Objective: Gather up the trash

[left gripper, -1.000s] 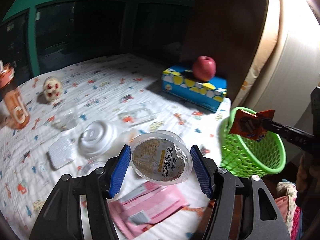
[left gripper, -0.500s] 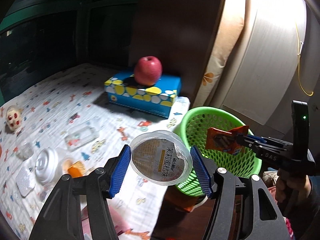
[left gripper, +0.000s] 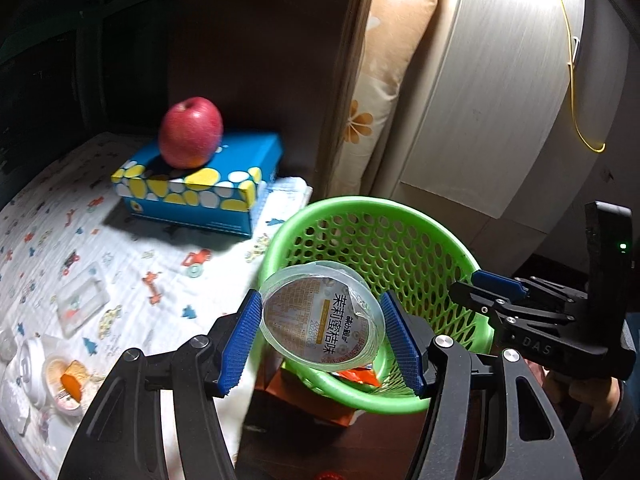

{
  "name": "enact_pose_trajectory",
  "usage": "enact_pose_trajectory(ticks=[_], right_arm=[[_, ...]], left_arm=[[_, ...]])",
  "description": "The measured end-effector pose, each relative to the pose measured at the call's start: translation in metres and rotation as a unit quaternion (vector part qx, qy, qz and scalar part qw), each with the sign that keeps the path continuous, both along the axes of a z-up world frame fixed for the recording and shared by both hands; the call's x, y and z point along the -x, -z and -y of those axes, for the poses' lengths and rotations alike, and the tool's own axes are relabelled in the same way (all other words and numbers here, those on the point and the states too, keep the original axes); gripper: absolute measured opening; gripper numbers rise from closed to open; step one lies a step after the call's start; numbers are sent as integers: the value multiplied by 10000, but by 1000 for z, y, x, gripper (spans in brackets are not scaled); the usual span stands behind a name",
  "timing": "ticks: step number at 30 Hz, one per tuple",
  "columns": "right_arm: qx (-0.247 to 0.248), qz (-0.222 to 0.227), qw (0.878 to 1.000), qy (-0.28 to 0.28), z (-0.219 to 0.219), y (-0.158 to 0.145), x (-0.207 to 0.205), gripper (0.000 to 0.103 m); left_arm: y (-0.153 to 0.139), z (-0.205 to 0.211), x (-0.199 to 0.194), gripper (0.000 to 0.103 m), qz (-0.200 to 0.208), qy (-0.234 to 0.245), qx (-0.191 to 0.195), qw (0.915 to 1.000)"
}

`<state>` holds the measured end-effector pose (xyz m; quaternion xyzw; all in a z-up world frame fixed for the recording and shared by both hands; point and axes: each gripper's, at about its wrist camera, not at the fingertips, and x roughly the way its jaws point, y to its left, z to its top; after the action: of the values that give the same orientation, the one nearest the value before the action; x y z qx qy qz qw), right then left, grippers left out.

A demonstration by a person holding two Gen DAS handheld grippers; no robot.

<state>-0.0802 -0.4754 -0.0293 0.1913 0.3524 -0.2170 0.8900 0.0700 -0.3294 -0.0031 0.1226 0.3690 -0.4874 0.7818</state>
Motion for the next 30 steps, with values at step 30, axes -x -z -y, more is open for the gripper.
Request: enact_pose_trajectory(ticks=[30], right_arm=[[16, 363, 9973, -631, -53, -19, -14, 71]], left_arm=[[1, -87, -10, 78, 71, -1114, -6, 9938]])
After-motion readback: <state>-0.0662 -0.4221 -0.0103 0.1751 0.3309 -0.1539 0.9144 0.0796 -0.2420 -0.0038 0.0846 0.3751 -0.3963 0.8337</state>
